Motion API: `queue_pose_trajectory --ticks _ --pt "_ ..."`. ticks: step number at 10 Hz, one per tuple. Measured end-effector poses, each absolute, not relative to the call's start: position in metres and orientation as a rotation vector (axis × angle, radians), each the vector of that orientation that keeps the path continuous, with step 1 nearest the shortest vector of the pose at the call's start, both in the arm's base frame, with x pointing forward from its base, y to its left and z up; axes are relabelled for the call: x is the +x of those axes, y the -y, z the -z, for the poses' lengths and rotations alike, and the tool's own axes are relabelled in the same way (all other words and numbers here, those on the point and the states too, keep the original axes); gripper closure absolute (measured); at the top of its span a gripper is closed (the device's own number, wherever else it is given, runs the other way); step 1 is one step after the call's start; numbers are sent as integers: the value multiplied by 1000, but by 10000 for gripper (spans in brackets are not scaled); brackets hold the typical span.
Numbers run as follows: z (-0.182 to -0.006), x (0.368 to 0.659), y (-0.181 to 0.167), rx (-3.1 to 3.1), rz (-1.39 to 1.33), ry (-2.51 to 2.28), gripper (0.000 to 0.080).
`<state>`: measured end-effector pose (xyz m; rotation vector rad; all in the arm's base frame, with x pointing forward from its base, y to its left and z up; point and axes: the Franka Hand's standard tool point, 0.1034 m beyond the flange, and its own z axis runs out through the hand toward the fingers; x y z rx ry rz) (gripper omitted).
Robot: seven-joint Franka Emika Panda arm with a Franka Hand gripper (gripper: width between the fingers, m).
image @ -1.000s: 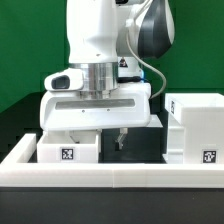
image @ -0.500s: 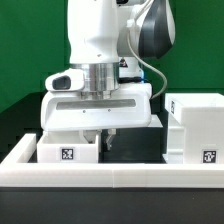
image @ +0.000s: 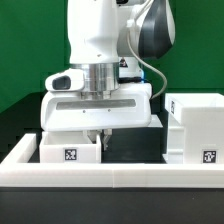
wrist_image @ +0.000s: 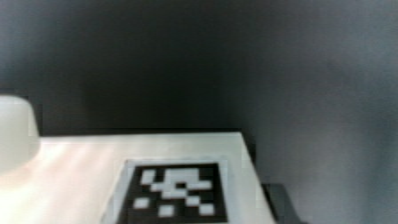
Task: Assemble drawer
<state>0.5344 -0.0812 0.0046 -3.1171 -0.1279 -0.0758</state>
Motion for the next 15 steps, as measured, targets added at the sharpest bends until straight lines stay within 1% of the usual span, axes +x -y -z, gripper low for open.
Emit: queue_pose_trajectory --ticks 2,4,6,8,10,12,15 --pt "-5 535 80 -3117 75 143 759" --pt "-11 534 67 -3099 43 296 758" --pt "-17 532 64 -3071 13 417 758" --pt "-14 530 64 -3060 6 494 758" --pt "-13 530 65 -3013 14 754 758" --pt "-10 522 62 -2896 21 1175 758" --pt "-9 521 63 -2772 3 1467 758"
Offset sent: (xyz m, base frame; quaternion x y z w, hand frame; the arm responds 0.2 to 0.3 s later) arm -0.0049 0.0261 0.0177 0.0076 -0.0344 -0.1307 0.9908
